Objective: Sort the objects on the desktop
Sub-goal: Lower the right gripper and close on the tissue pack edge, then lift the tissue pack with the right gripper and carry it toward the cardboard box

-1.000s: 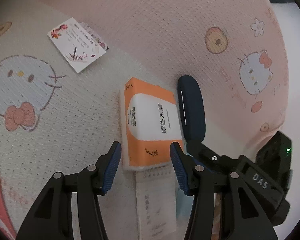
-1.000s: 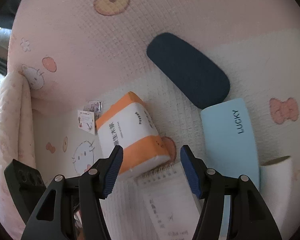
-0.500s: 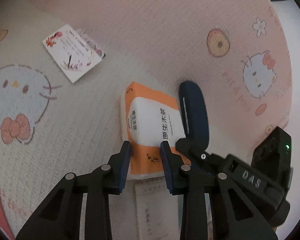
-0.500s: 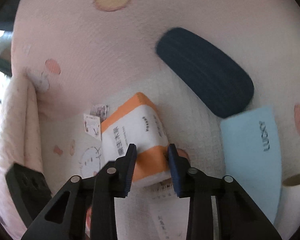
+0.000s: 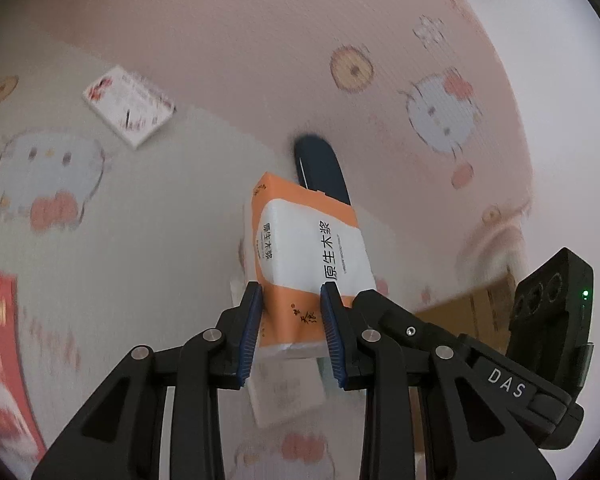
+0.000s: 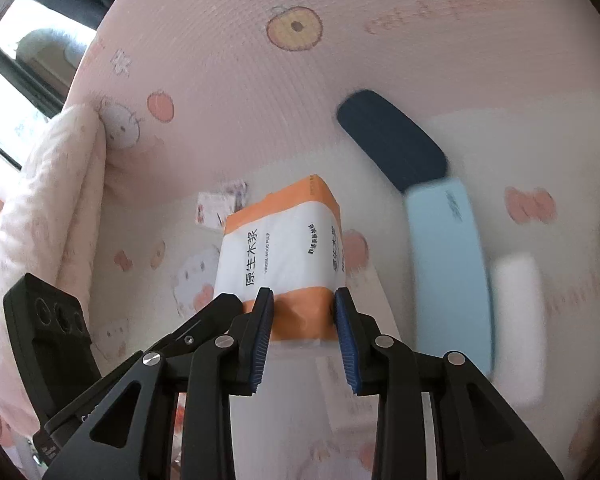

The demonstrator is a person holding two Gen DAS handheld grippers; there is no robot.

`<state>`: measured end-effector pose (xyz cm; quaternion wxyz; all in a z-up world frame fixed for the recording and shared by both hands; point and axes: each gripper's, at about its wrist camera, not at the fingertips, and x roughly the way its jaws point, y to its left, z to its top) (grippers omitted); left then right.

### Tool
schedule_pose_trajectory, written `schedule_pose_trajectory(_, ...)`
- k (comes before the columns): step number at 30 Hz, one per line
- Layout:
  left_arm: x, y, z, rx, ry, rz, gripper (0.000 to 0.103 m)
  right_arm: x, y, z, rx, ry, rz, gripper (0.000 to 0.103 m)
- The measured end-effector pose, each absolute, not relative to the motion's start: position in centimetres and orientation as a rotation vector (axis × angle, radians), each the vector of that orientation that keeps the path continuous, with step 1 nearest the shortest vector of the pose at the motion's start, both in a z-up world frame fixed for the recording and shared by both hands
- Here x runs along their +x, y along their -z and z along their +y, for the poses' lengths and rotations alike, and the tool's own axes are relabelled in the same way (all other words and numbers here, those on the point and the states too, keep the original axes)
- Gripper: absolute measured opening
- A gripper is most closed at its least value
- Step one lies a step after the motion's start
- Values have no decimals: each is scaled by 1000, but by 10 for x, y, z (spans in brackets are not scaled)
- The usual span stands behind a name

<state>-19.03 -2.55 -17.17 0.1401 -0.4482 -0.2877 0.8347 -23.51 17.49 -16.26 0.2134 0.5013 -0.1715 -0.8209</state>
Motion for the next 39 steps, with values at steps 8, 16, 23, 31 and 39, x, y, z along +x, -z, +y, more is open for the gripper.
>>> schedule_pose_trajectory(8, -166, 207, -20, -1424, -2328, -823, 33, -183, 202, 194, 1531, 2252, -516, 28)
schedule_pose_trajectory(16, -167, 208, -28, -1417, -2325, -801, 37, -181, 203, 209, 1507, 2280, -575, 35)
schedule_pose_trajectory(23, -178, 216, -32, -1443, -2251, -899, 40, -196, 211, 201, 1523, 2278, -640, 45)
schedule_pose_trajectory(31, -176, 206, -17, -1437, -2290, -802, 35, -198, 221, 201, 1541, 2234, -770, 42)
schedule_pose_trajectory(39, -167, 159, -22, -1321, -2334, -814, 35, -191, 172, 195, 1440, 2292, -670, 40)
